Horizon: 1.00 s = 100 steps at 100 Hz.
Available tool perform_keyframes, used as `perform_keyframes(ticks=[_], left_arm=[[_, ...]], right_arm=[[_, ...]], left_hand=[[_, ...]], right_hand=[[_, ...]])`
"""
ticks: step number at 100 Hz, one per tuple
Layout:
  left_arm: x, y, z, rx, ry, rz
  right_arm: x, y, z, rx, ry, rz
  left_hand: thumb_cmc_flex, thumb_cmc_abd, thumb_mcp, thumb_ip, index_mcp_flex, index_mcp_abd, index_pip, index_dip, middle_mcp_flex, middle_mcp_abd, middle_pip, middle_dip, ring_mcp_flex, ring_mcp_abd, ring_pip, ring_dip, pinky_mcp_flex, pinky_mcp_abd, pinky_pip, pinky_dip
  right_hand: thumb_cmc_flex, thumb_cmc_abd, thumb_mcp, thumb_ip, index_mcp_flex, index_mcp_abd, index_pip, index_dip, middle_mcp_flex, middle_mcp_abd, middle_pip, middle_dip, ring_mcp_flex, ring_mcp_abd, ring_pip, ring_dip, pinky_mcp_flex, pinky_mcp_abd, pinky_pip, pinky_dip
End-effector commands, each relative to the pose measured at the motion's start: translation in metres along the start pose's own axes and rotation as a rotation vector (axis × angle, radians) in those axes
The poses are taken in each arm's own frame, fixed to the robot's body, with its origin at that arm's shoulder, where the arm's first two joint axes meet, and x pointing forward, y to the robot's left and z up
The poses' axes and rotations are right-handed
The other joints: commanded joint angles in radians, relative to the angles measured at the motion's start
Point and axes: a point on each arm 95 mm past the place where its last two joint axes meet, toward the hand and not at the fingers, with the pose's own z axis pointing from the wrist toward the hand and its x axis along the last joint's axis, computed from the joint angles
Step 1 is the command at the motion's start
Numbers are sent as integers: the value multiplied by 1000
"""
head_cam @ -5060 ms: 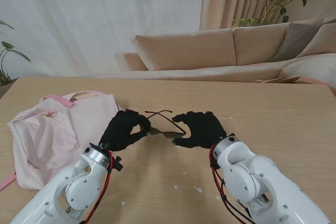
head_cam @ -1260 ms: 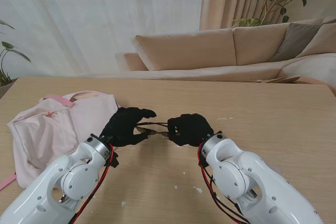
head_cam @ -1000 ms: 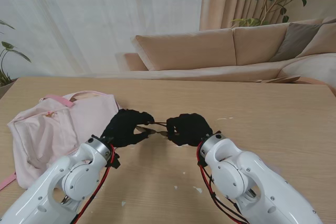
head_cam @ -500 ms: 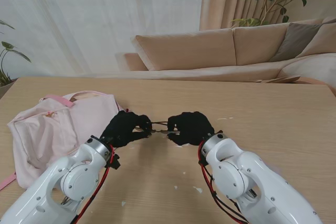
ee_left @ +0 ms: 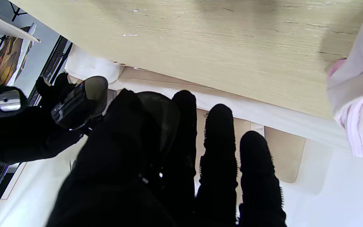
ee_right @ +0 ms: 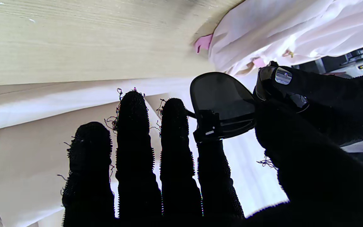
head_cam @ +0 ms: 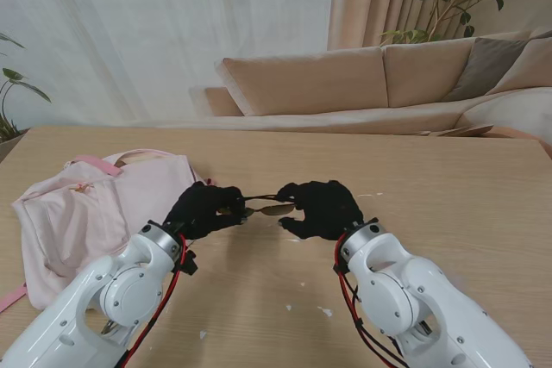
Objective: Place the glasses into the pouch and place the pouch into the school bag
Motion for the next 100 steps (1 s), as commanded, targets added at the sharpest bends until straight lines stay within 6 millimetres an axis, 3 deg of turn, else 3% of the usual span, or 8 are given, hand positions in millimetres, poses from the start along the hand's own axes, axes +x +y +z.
perform_keyframes(ticks=[1,9,36,43,61,77,100], left_arm=[[1,2,0,-6,-6,-4],[0,1,0,-6,-9,-3],[-2,-1,-1,1,-7,8],[-2,-1,-1,3,-4,6],[-2,-2,-2,7,6,4],[-1,-1,-6,8,32,-14],[5,-1,-13,-13,90,-48]], right_arm=[[3,-1,-3,3,-2,12],[1,1,-6,-5,-10,14],[-2,6,-12,-30,-30,5],[-3,5,-12,-34,-31,1],[-3,3,-10,-34,-20,-7],[-3,-1,-5,2,9,-9],[-3,-10,4,55,38,6]], left_hand=[[30,12,175,-2,59,-35,46,20,106,-9,178,83,29,9,42,36,7,20,36,-13],[-1,-10,244,-22,65,-43,54,40,118,-12,191,120,41,11,59,47,13,23,44,-15],[-18,-31,285,-31,72,-60,64,53,122,-16,195,134,43,10,66,52,16,23,50,-15],[-20,-30,289,-31,72,-60,63,53,121,-16,194,135,43,11,65,52,16,22,51,-15],[-26,-39,303,-35,77,-67,62,52,123,-18,189,135,43,12,62,50,17,22,52,-16],[-36,-43,319,-38,80,-76,60,51,123,-19,175,134,38,12,56,47,14,21,52,-17],[-40,-45,327,-41,81,-81,61,54,122,-20,168,139,34,10,51,46,12,18,50,-19]], right_hand=[[-29,-4,-9,23,-38,12,-12,-19,-51,9,-17,-17,-46,3,-18,-22,-16,-6,-18,-4],[-31,-2,-15,23,-47,20,-37,-43,-61,12,-27,-34,-52,3,-31,-28,-20,-5,-24,-3],[-32,4,-30,24,-121,10,-69,-71,-175,14,-49,-49,-156,-1,-79,-42,-86,-19,-59,-4],[-27,8,-42,26,-154,2,-74,-78,-273,25,-87,-76,-240,4,-158,-79,-147,-21,-124,-17],[-13,0,-38,32,-198,9,-92,-84,-380,28,-155,-118,-334,1,-284,-154,-218,-18,-234,-43],[-26,-27,-33,29,-296,30,-140,-96,-508,29,-211,-145,-438,-12,-367,-201,-284,-33,-324,-69],[-34,-44,-30,28,-343,44,-168,-94,-533,19,-200,-144,-449,-15,-375,-212,-294,-36,-351,-70]])
